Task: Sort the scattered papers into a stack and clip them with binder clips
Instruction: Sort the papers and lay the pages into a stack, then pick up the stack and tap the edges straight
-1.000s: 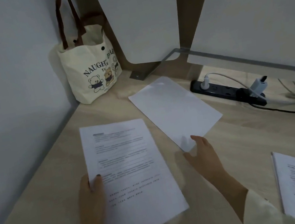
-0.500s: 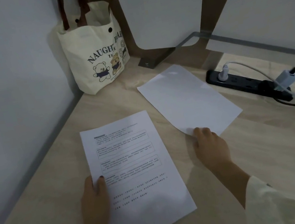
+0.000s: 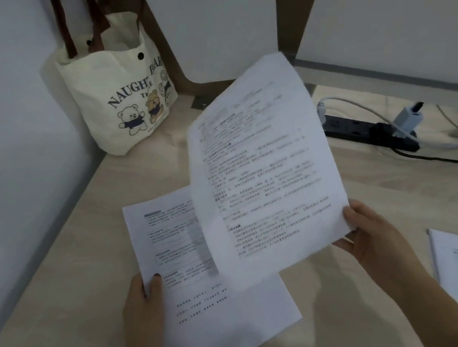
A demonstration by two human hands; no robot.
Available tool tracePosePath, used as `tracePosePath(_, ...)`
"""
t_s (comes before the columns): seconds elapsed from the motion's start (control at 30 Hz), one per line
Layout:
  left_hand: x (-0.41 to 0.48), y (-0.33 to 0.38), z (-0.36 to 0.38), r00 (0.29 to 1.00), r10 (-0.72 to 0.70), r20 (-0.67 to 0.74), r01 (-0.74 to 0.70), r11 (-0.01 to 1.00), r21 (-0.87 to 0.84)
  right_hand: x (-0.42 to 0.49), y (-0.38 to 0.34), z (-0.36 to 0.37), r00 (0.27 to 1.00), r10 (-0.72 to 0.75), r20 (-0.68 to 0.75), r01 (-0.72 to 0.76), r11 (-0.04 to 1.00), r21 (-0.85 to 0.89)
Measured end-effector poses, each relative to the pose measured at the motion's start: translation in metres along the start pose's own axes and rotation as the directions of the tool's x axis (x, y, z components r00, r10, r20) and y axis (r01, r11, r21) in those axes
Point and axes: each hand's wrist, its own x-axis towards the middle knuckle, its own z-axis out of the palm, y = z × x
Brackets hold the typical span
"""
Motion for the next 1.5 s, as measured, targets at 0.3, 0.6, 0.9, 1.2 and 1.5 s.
tracePosePath(0.3,-0.027,0.007,0.035,0.986,-0.048,0.162,0.079,0.979,-0.188,-0.021,0.071,-0.036,0.928,0.193,-0.319,-0.255,0.953,-0.164)
tracePosePath(0.6,-0.052,0.019,0.063,0.978,-0.078,0.193,0.133,0.947,-0.293,-0.037,0.093,-0.034,0.951,0.086,-0.297,-0.211,0.883,-0.419)
tracePosePath(0.9,-0.064,0.023,0.075,0.99,-0.002,0.138,0.032,0.975,-0.218,-0.05,0.096,-0.05,0.995,-0.006,-0.098,-0.068,0.676,-0.734)
tracePosePath(1.2,-0.104,0.057,0.079,0.969,0.107,0.221,-0.025,0.938,-0.344,-0.051,0.082,-0.086,0.996,0.052,-0.073,-0.088,0.732,-0.676)
tracePosePath(1.5,-0.164,0.11,0.128,0.851,0.204,0.484,-0.037,0.943,-0.332,-0.08,0.025,-0.145,0.979,0.066,-0.193,-0.108,0.971,-0.215)
